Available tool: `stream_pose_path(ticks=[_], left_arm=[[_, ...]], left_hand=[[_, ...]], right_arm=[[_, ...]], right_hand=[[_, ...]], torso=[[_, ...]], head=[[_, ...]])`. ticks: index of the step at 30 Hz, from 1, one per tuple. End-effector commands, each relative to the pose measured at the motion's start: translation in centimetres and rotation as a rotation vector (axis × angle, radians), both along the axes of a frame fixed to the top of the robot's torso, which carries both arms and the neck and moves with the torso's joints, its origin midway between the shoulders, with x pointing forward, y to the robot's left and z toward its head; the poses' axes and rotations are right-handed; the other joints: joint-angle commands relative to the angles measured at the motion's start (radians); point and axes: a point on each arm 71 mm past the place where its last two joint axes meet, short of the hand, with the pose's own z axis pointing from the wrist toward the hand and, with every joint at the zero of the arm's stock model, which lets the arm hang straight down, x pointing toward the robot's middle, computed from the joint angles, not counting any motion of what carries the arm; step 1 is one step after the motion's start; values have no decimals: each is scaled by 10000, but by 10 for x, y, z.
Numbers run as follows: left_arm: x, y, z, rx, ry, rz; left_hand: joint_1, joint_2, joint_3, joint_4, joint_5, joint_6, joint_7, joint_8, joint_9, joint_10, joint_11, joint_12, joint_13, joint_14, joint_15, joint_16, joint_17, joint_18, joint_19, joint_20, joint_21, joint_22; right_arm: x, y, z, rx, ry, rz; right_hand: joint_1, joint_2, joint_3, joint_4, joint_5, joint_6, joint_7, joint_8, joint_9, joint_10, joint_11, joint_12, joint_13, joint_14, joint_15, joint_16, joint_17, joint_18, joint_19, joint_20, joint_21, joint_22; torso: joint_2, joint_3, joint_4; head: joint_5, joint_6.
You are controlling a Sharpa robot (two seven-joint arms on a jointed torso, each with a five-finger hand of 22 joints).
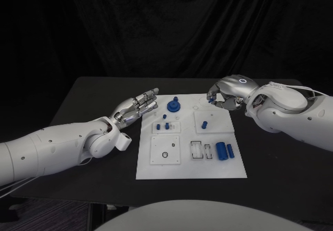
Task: Assemble the parts on the task board
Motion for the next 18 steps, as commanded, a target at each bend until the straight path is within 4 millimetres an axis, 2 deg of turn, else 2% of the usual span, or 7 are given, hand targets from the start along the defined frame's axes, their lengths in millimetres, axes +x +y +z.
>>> stream_pose_path(ticks=[1,7,9,13,16,18], left_arm=[[-1,-1,5,-483,-515,-11],[0,-2,4,-497,-523,-22],[-1,-2,4,-500,-543,-2],[-1,-1,4,-506,-601,55],[-1,0,4,-501,-643,106],[-2,0,4,-496,-660,130]], left_hand=[[59,30,-23,41,-21,70,148,41,19,15,114,59,14,-2,-114,-28,-19,81,-94,-25,-5,-37],[29,42,-38,47,-48,98,213,43,20,29,180,89,16,-20,-230,-36,-27,92,-128,-108,-23,-118],[3,44,-58,47,-63,113,256,41,19,27,217,93,15,-20,-362,-36,-27,99,-192,-271,-56,-254],[-9,46,-71,45,-71,149,276,44,22,28,213,114,16,-20,-499,-36,-27,107,-263,-504,-87,-402],[-11,40,-81,48,-80,175,282,48,25,30,194,131,18,-20,-566,-36,-27,116,-276,-627,-89,-426],[-12,34,-85,48,-90,183,290,49,26,32,183,138,19,-20,-582,-36,-27,118,-279,-660,-89,-431]], right_arm=[[-10,9,4,1,100,316],[-34,32,2,26,628,1133],[-44,43,-3,85,856,1493],[-56,61,-12,123,1164,1987],[-62,73,-20,-20,1317,2303],[-66,80,-26,-137,1468,2464]], right_hand=[[1,48,-82,12,-72,31,-30,24,36,65,-7,-78,0,89,-16,38,39,-152,75,-10,62,1095],[-26,27,-121,37,-100,-43,-26,-19,57,66,1,-150,-17,161,-13,110,120,-164,119,-10,141,1109],[-25,23,-125,38,-101,-58,-26,-28,59,70,1,-161,-19,175,-13,127,142,-168,129,-10,162,1113],[10,10,-126,22,-87,-144,-22,-88,66,97,0,-216,-28,268,-18,250,290,-187,193,-14,294,1141],[32,9,-124,12,-71,-163,-20,-106,73,106,1,-245,-31,339,-20,358,422,-205,243,-16,410,1166],[34,3,-126,10,-71,-167,-20,-110,74,106,2,-252,-32,339,-20,350,407,-205,247,-17,413,1167]], torso=[[4,-7,3],[7,-4,5],[4,-1,3],[6,-6,13],[23,-4,29],[26,0,16]], head=[[26,-1],[88,-1],[122,-1],[187,-1],[291,-1],[438,-1]])
